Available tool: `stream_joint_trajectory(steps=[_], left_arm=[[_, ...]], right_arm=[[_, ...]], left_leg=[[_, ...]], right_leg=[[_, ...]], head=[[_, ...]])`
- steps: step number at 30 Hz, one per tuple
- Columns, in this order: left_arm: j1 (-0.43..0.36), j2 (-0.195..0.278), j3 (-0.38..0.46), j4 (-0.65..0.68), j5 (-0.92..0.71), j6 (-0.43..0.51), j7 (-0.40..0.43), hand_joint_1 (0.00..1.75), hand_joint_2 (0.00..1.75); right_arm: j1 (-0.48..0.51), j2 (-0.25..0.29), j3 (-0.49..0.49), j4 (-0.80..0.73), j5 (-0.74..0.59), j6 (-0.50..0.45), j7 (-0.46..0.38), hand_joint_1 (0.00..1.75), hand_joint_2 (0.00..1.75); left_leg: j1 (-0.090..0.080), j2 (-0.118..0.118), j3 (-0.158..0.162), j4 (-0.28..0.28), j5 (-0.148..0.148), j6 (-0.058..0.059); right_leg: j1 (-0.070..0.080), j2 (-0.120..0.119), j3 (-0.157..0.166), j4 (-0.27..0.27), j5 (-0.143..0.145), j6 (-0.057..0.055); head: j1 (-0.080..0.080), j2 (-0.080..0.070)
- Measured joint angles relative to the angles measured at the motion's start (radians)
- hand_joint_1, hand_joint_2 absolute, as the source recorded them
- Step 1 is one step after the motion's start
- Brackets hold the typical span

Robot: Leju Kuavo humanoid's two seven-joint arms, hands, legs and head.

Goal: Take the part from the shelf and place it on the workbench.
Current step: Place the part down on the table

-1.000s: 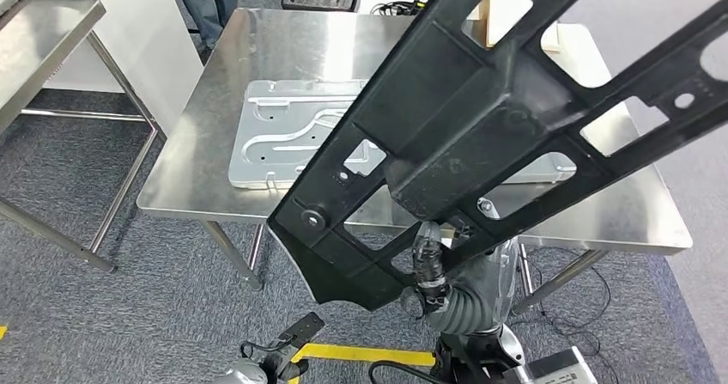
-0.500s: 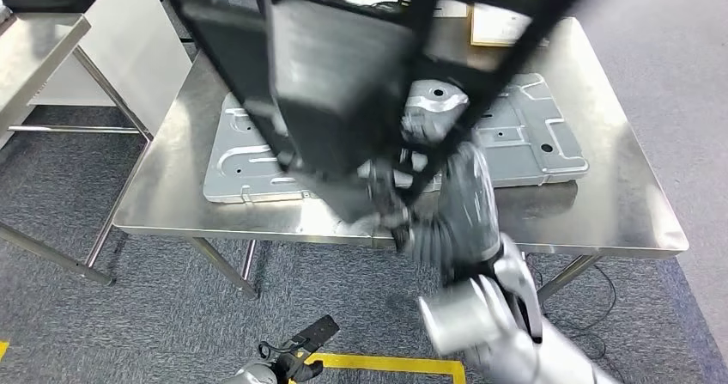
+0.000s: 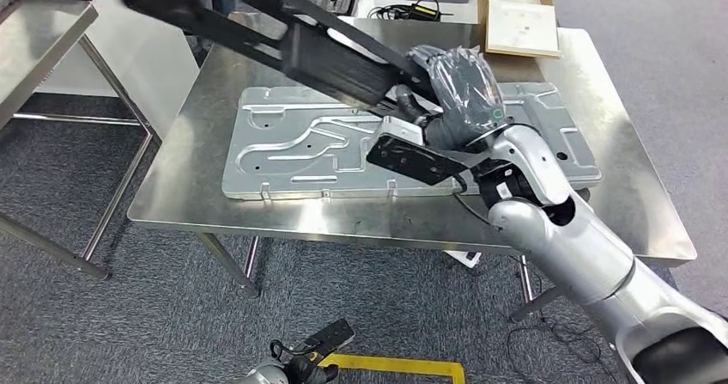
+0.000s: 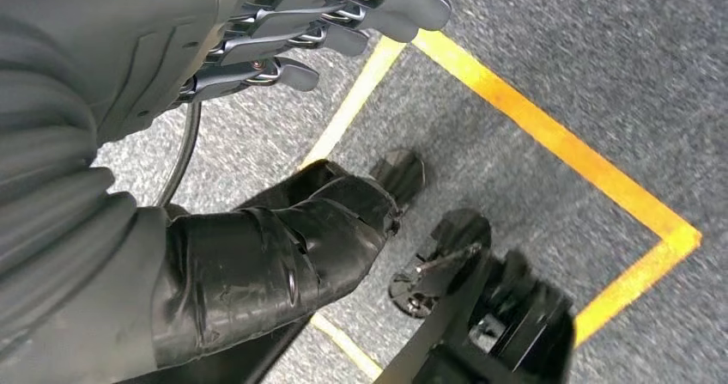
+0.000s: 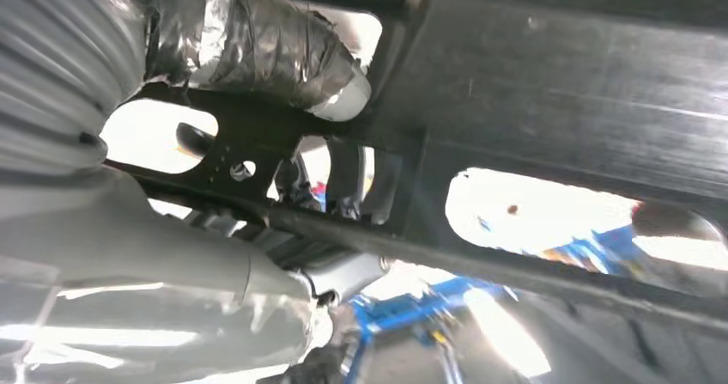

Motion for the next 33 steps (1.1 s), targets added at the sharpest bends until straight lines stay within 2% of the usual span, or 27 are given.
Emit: stream_joint_trajectory(steps=[1, 3, 4, 5, 6, 9, 11, 13, 15, 16, 17, 18, 19, 20, 22, 23, 25, 27, 29, 31, 32, 33], left_arm=[[0.000, 0.000, 0.000, 0.000, 0.003, -0.002, -0.001, 0.00, 1.75], [0.000, -0.001, 0.000, 0.000, 0.010, -0.002, -0.005, 0.00, 1.75], [0.000, -0.002, 0.000, 0.000, 0.013, -0.002, -0.007, 0.00, 1.75], [0.001, -0.002, 0.000, 0.000, 0.016, -0.002, -0.008, 0.00, 1.75], [0.001, -0.002, 0.000, 0.000, 0.017, -0.002, -0.009, 0.00, 1.75], [0.000, -0.002, 0.000, 0.000, 0.018, -0.002, -0.010, 0.00, 1.75], [-0.002, -0.002, 0.000, 0.000, 0.025, -0.003, -0.014, 0.00, 1.75], [-0.002, -0.001, 0.000, 0.000, 0.044, -0.002, -0.026, 0.00, 1.75], [-0.002, 0.003, 0.000, 0.000, 0.065, 0.000, -0.038, 0.00, 1.75], [-0.002, 0.005, 0.000, 0.000, 0.070, 0.000, -0.041, 0.00, 1.75], [-0.001, 0.007, 0.000, 0.000, 0.074, 0.000, -0.043, 0.00, 1.75], [-0.001, 0.008, 0.000, 0.000, 0.077, 0.000, -0.045, 0.00, 1.75], [-0.001, 0.010, 0.000, 0.000, 0.078, 0.000, -0.046, 0.00, 1.75], [-0.001, 0.012, 0.000, 0.000, 0.080, 0.000, -0.046, 0.00, 1.75], [-0.003, 0.014, 0.000, 0.000, 0.081, 0.000, -0.047, 0.00, 1.75], [-0.004, 0.015, 0.000, 0.000, 0.081, 0.000, -0.048, 0.00, 1.75], [-0.004, 0.016, 0.000, 0.000, 0.081, 0.000, -0.048, 0.00, 1.75], [-0.004, 0.017, 0.000, 0.000, 0.081, 0.000, -0.048, 0.00, 1.75], [-0.006, 0.017, 0.000, 0.000, 0.081, 0.000, -0.049, 0.00, 1.75], [-0.007, 0.017, 0.000, 0.000, 0.081, 0.001, -0.049, 0.00, 1.75], [-0.006, 0.017, 0.000, 0.000, 0.082, 0.003, -0.049, 0.00, 1.75], [-0.005, 0.017, 0.000, 0.000, 0.082, 0.007, -0.050, 0.00, 1.75]], right_arm=[[-0.006, -0.008, 0.003, 0.024, 0.005, 0.006, 0.002, 1.75, 1.75], [-0.024, -0.025, 0.010, 0.064, 0.024, 0.024, 0.011, 1.75, 1.75], [-0.034, -0.031, 0.014, 0.078, 0.036, 0.033, 0.016, 1.75, 1.75], [-0.040, -0.035, 0.016, 0.088, 0.045, 0.041, 0.021, 1.75, 1.75], [-0.044, -0.037, 0.017, 0.093, 0.050, 0.046, 0.024, 1.75, 1.75], [-0.050, -0.038, 0.018, 0.102, 0.061, 0.054, 0.028, 1.75, 1.75], [-0.065, -0.045, 0.033, 0.138, 0.099, 0.084, 0.037, 1.75, 1.75], [-0.089, -0.066, 0.065, 0.210, 0.133, 0.112, 0.049, 1.75, 1.75], [-0.107, -0.087, 0.087, 0.270, 0.150, 0.122, 0.057, 1.75, 1.75], [-0.112, -0.095, 0.092, 0.285, 0.159, 0.125, 0.059, 1.75, 1.75], [-0.117, -0.103, 0.097, 0.298, 0.167, 0.127, 0.061, 1.75, 1.75], [-0.120, -0.110, 0.102, 0.310, 0.171, 0.130, 0.062, 1.75, 1.75], [-0.124, -0.117, 0.107, 0.319, 0.174, 0.131, 0.062, 1.75, 1.75], [-0.128, -0.122, 0.111, 0.327, 0.174, 0.132, 0.062, 1.75, 1.75], [-0.137, -0.129, 0.117, 0.339, 0.175, 0.132, 0.062, 1.75, 1.75], [-0.140, -0.131, 0.120, 0.345, 0.175, 0.132, 0.062, 1.75, 1.75], [-0.145, -0.138, 0.125, 0.357, 0.175, 0.132, 0.063, 1.75, 1.75], [-0.149, -0.145, 0.132, 0.368, 0.175, 0.132, 0.063, 1.75, 1.75], [-0.156, -0.151, 0.141, 0.380, 0.177, 0.132, 0.061, 1.75, 1.75], [-0.160, -0.154, 0.148, 0.390, 0.197, 0.136, 0.060, 1.75, 1.75], [-0.161, -0.156, 0.152, 0.393, 0.224, 0.139, 0.060, 1.75, 1.75], [-0.162, -0.161, 0.159, 0.396, 0.265, 0.143, 0.057, 1.75, 1.75]], left_leg=[[0.000, -0.002, 0.000, 0.003, -0.002, 0.000], [0.001, -0.007, -0.001, 0.013, -0.010, -0.005], [0.001, -0.008, -0.002, 0.019, -0.014, -0.009], [0.001, -0.009, -0.004, 0.022, -0.017, -0.011], [0.001, -0.009, -0.005, 0.024, -0.019, -0.012], [-0.002, -0.009, -0.008, 0.027, -0.020, -0.014], [-0.004, -0.010, -0.013, 0.030, -0.019, -0.020], [-0.002, -0.007, -0.041, 0.084, -0.053, -0.036], [0.003, -0.002, -0.104, 0.212, -0.116, -0.052], [0.005, -0.001, -0.134, 0.272, -0.136, -0.055], [0.006, 0.001, -0.154, 0.305, -0.138, -0.056], [0.007, 0.002, -0.156, 0.302, -0.123, -0.056], [0.007, 0.002, -0.137, 0.256, -0.089, -0.054], [0.007, 0.002, -0.105, 0.185, -0.051, -0.050], [0.004, 0.001, -0.045, 0.064, -0.007, -0.042], [0.002, 0.000, -0.033, 0.039, -0.005, -0.038], [0.000, -0.001, -0.030, 0.028, -0.006, -0.031], [0.003, 0.000, -0.022, 0.015, 0.001, -0.020], [0.005, 0.001, -0.014, 0.004, 0.006, -0.009], [0.003, 0.001, -0.014, 0.004, 0.006, -0.003], [0.003, 0.001, -0.014, 0.006, 0.004, -0.002], [0.003, 0.000, -0.013, 0.009, 0.002, -0.002]], right_leg=[[-0.002, 0.000, 0.008, -0.019, 0.022, 0.002], [-0.005, -0.001, 0.067, -0.143, 0.086, 0.001], [-0.006, -0.001, 0.096, -0.201, 0.107, -0.001], [-0.006, -0.002, 0.114, -0.237, 0.116, -0.002], [-0.005, -0.002, 0.120, -0.249, 0.113, -0.004], [-0.003, -0.002, 0.124, -0.252, 0.111, -0.006], [-0.001, -0.001, 0.125, -0.258, 0.111, -0.013], [-0.004, -0.003, 0.125, -0.264, 0.115, -0.028], [-0.008, -0.005, 0.126, -0.269, 0.117, -0.037], [-0.008, -0.005, 0.126, -0.268, 0.116, -0.038], [-0.008, -0.005, 0.126, -0.268, 0.116, -0.038], [-0.008, -0.005, 0.127, -0.268, 0.115, -0.038], [-0.008, -0.004, 0.128, -0.268, 0.115, -0.038], [-0.009, -0.002, 0.129, -0.268, 0.114, -0.037], [-0.006, 0.002, 0.128, -0.268, 0.113, -0.031], [-0.005, 0.003, 0.128, -0.268, 0.114, -0.026], [-0.005, 0.005, 0.128, -0.273, 0.117, -0.014], [-0.007, 0.004, 0.124, -0.263, 0.106, -0.004], [-0.007, 0.001, 0.089, -0.187, 0.061, 0.001], [-0.006, 0.001, 0.027, -0.060, 0.009, 0.003], [-0.006, 0.001, 0.005, -0.018, 0.001, 0.004], [-0.007, 0.001, -0.002, -0.009, 0.012, 0.005]], head=[[0.000, 0.000], [0.000, 0.000], [0.000, 0.000], [0.000, 0.000], [0.000, 0.000], [0.000, 0.000], [-0.001, 0.000], [-0.005, 0.000], [-0.008, 0.000], [-0.007, 0.000], [-0.008, 0.000], [-0.007, 0.000], [-0.007, 0.000], [-0.008, 0.000], [-0.007, 0.000], [-0.007, 0.000], [-0.006, 0.000], [-0.006, 0.000], [-0.004, 0.000], [-0.003, 0.000], [-0.003, 0.000], [-0.003, 0.000]])
